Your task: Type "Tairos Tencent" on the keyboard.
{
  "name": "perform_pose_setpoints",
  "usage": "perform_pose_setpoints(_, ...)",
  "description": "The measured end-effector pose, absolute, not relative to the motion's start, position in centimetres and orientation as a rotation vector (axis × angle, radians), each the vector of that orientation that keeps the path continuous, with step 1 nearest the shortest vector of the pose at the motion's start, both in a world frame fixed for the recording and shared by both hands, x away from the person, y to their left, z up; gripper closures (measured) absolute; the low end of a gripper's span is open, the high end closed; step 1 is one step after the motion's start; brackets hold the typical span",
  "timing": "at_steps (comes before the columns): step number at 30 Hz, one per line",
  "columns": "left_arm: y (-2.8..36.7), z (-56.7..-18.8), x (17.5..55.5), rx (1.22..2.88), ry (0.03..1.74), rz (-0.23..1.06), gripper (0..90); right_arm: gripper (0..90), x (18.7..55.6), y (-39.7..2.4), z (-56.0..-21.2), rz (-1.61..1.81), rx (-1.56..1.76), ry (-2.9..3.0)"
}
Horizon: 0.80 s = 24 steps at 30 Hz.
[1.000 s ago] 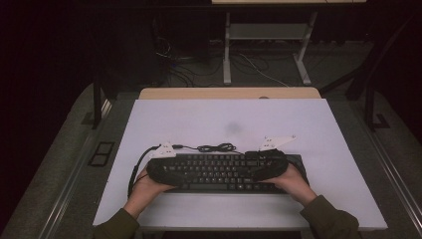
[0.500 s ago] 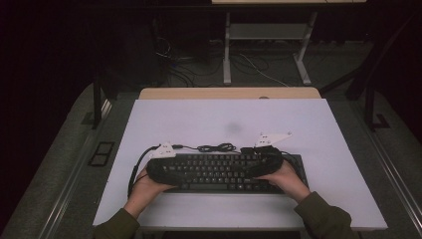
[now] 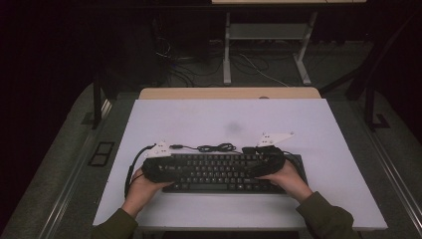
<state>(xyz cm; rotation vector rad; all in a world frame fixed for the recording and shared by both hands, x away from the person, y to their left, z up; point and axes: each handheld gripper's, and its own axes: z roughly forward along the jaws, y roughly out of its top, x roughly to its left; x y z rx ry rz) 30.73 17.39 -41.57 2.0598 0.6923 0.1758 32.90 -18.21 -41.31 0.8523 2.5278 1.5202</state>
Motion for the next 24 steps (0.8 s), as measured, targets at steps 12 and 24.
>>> perform_pose_setpoints(12,18.4,-42.1,30.4,2.099,0.724,0.174,89.0,22.7,33.0,-18.2,-41.4,1.510,0.851,2.523)
perform_pose_setpoints(24,18.6,-43.0,30.7,2.143,0.753,0.177,89.1,22.7,33.0,-17.9,-41.5,1.509,0.845,2.534)
